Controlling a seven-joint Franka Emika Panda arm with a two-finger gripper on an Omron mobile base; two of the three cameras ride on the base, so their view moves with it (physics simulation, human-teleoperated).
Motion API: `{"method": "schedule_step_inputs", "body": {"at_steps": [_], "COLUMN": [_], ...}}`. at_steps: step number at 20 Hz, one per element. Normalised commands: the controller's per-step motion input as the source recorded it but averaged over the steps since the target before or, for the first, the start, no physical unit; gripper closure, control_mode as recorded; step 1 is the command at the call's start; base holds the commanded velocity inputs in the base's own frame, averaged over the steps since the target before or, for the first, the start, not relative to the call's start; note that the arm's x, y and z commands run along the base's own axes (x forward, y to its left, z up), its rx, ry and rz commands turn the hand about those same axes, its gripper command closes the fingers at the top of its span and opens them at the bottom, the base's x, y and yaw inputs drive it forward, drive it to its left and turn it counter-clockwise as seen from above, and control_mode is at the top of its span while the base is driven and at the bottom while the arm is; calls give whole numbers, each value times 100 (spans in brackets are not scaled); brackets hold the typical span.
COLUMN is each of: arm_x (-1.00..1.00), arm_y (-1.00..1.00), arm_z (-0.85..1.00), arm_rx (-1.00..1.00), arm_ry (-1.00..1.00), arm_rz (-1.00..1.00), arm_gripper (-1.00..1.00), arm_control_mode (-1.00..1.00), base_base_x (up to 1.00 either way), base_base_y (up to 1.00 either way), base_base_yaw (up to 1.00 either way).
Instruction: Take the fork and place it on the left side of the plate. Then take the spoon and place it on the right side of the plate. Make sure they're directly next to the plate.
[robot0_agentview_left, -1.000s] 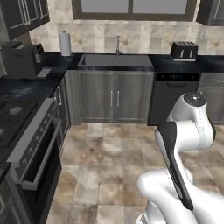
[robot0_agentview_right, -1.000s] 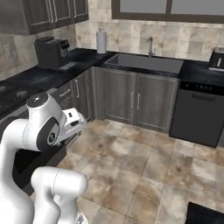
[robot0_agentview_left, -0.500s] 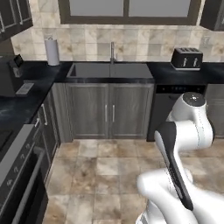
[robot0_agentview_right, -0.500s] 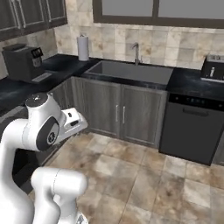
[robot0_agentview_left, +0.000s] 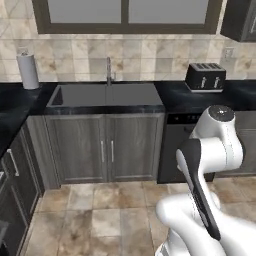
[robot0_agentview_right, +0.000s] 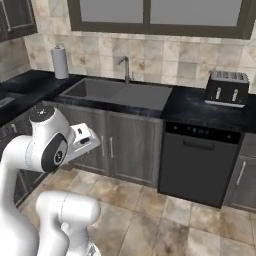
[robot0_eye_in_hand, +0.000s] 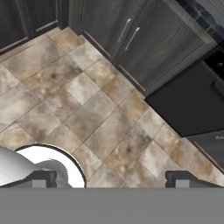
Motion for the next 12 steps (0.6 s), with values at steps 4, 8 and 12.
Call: {"method": "schedule_step_inputs", "body": {"at_steps": [4, 8, 12], "arm_x": [0, 0, 0], "arm_y": [0, 0, 0], "arm_z": [0, 0, 0], "arm_rx": [0, 0, 0], "arm_ry": [0, 0, 0], "arm_rz": [0, 0, 0], "arm_gripper": [-100, -100, -100], "arm_control_mode": [100, 100, 100], "base_base_x": [64, 54, 48], "base_base_y": [-77, -80, -80], "base_base_yaw": [-15, -13, -10]}}
